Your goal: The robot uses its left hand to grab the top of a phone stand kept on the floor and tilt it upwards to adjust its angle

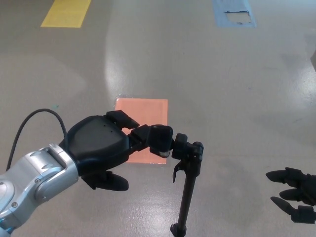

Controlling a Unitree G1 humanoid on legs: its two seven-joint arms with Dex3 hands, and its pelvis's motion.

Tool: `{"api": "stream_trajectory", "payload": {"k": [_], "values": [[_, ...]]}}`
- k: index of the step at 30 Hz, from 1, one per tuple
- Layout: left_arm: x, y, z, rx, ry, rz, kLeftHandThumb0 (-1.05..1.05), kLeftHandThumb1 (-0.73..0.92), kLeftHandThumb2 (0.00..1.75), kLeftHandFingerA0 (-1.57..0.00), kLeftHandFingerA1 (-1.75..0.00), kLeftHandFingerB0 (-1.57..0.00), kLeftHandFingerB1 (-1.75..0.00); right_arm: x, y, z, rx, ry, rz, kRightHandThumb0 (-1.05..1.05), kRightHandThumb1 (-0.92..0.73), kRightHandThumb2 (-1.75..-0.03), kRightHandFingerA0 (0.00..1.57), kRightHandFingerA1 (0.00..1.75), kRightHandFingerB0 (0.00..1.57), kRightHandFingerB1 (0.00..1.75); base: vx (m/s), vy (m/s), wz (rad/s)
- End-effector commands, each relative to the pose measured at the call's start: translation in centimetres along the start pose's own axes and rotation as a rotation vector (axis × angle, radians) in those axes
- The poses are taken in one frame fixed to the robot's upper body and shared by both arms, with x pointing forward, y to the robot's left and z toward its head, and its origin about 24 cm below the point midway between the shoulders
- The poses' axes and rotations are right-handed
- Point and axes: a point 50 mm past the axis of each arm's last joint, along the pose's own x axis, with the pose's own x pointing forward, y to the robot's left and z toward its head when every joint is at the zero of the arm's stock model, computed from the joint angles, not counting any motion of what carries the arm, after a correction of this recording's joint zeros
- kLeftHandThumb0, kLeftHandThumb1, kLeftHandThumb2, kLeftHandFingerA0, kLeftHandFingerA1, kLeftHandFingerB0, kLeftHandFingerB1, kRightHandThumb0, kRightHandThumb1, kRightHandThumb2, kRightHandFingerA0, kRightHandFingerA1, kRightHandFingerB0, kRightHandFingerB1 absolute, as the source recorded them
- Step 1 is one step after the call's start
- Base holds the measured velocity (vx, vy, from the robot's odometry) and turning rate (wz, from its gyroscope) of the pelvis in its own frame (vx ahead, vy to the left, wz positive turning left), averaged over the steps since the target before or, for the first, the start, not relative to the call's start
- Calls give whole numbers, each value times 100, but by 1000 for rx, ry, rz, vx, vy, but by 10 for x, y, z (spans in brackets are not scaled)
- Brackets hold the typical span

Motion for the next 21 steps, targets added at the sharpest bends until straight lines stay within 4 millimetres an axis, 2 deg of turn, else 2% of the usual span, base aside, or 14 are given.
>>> {"api": "stream_trajectory", "payload": {"k": [1,2,3,4,6,7,9,17,18,21], "values": [[-3,-10,-2,1,11,-36,-66,64,59,-26,-31,0,-21,-2,-7,-2,-21,24,2,-68,-72,-63,34,41,32,34,0,0,0],[-4,-12,-2,-2,9,-37,-69,52,85,-19,-44,0,-18,-2,-7,-2,-23,24,2,-67,-72,-63,35,40,31,34,0,0,0],[-4,-14,-1,-4,8,-39,-69,52,85,-19,-44,0,-18,-2,-7,-3,-24,24,3,-67,-72,-63,35,40,31,34,0,0,0],[-5,-15,-1,-7,4,-34,-68,65,61,-26,-32,0,-19,-2,-7,-2,-18,22,2,-67,-70,-63,35,41,32,35,0,0,0],[-5,-17,-1,-10,-1,-28,-68,65,61,-26,-32,0,-19,-2,-8,-2,-10,19,0,-67,-70,-63,35,41,32,35,0,0,0],[-6,-19,-2,-16,-4,-28,-71,53,86,-19,-44,0,-17,-1,-8,-2,-15,18,3,-68,-71,-63,35,40,31,34,0,0,0],[-7,-21,-2,-17,-4,-33,-71,54,87,-17,-44,0,-17,-1,-8,-1,-17,19,6,-68,-71,-64,34,40,31,34,0,0,0],[-8,-23,-3,-20,-8,-48,-70,53,85,-17,-43,0,-17,-1,-9,-1,-14,18,5,-68,-71,-63,34,40,31,35,0,0,0],[-9,-24,-3,-21,-9,-50,-66,66,61,-24,-31,0,-19,-1,-9,-1,-8,20,4,-67,-71,-61,34,39,32,34,0,0,0],[-9,-24,-3,-24,-9,-53,-66,66,61,-24,-30,-1,-20,0,-9,-1,-11,25,4,-68,-71,-63,34,40,32,35,0,0,0]]}}
